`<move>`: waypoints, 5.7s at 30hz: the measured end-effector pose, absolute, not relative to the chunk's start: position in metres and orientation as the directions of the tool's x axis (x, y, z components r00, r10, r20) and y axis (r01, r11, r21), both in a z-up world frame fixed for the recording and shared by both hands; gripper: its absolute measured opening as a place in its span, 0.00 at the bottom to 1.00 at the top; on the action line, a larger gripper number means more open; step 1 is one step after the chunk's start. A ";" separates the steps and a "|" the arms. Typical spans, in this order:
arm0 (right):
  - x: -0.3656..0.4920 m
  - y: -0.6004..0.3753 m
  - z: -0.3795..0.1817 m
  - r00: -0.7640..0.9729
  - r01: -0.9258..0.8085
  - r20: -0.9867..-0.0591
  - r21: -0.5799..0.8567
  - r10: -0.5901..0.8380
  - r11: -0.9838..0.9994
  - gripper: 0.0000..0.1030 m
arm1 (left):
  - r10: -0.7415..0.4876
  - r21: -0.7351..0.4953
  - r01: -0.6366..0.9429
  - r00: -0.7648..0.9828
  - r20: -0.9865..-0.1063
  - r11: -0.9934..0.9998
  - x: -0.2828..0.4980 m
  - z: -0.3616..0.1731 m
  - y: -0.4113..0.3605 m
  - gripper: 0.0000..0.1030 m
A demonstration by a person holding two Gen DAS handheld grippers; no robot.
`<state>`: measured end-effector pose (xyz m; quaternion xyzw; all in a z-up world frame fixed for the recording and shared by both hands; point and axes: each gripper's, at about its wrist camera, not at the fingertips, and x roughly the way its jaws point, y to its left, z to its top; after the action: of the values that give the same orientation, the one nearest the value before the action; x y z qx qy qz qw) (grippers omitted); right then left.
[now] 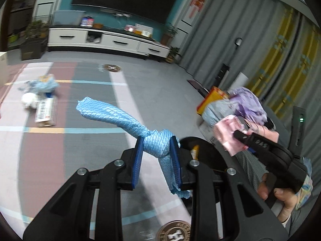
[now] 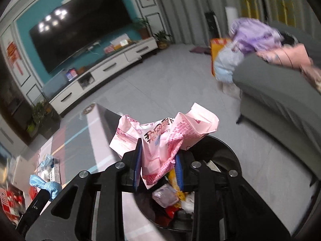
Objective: Collect trash
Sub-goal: 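Carry the blue cloth and pink bag over the black bin, then open both grippers over the bin, dropping the cloth and pink bag, then move both tools back from the bin to the table, then grasp the red cigarette box with the left gripper while the right grasps the white medicine box, then carry the red cigarette box and white medicine box over the black bin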
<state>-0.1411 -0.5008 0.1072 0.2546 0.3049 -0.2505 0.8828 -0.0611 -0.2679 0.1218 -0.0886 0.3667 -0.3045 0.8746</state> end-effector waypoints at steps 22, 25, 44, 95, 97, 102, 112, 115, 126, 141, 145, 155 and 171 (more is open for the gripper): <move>-0.163 -0.578 0.036 0.562 0.734 -0.807 0.384 -0.183 0.560 0.31 | -0.656 -0.457 0.566 0.211 -0.724 0.686 -0.049 0.031 -0.418 0.27; -0.157 -0.577 0.033 0.541 0.743 -0.821 0.365 -0.182 0.561 0.31 | -0.639 -0.446 0.565 0.198 -0.744 0.694 -0.049 0.020 -0.422 0.27; -0.151 -0.559 0.051 0.595 0.679 -0.792 0.404 -0.137 0.613 0.73 | -0.642 -0.422 0.574 0.253 -0.724 0.701 -0.058 0.049 -0.390 0.77; 0.170 -0.173 0.009 0.483 0.027 -0.874 0.072 0.050 0.997 0.49 | 0.000 -0.223 -0.363 0.523 -0.852 0.905 0.151 0.008 0.087 0.64; 0.171 -0.170 0.007 0.485 0.019 -0.873 0.075 0.057 0.997 0.49 | -0.010 -0.238 -0.366 0.528 -0.849 0.900 0.150 0.008 0.089 0.63; 0.170 -0.159 0.006 0.488 -0.015 -0.872 0.030 0.034 0.999 0.49 | -0.008 -0.245 -0.371 0.539 -0.843 0.896 0.144 0.007 0.086 0.62; 0.168 -0.159 -0.006 0.429 -0.029 -0.903 0.025 0.035 0.999 0.54 | -0.115 -0.358 -0.317 0.587 -0.802 0.879 0.094 0.026 0.076 0.62; 0.160 -0.156 -0.006 0.458 -0.037 -0.889 -0.011 0.007 0.999 0.27 | -0.131 -0.374 -0.289 0.611 -0.781 0.881 0.076 0.040 0.072 0.62; 0.068 -0.185 0.024 0.498 -0.081 -0.863 0.045 0.079 0.996 0.20 | -0.180 -0.383 -0.157 0.682 -0.709 0.910 0.008 0.085 0.032 0.62; -0.032 -0.300 0.078 0.662 0.087 -0.736 0.263 0.141 0.961 0.20 | -0.338 -0.385 0.070 0.638 -0.692 0.920 -0.033 0.100 -0.091 0.63; -0.037 -0.325 0.085 0.679 0.134 -0.720 0.313 0.143 0.940 0.20 | -0.355 -0.385 0.095 0.627 -0.693 0.918 -0.037 0.100 -0.109 0.63; -0.063 -0.351 0.111 0.764 0.151 -0.631 0.380 0.136 0.912 0.20 | -0.369 -0.352 0.160 0.637 -0.677 0.922 -0.054 0.110 -0.143 0.63; -0.085 -0.376 0.129 0.809 0.179 -0.580 0.402 0.098 0.898 0.21 | -0.410 -0.350 0.223 0.616 -0.673 0.910 -0.057 0.106 -0.169 0.63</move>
<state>-0.0853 -0.3760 0.1292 0.2247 0.3083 -0.0218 0.9241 -0.0568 -0.1689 0.1062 -0.1163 0.4006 -0.1775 0.8914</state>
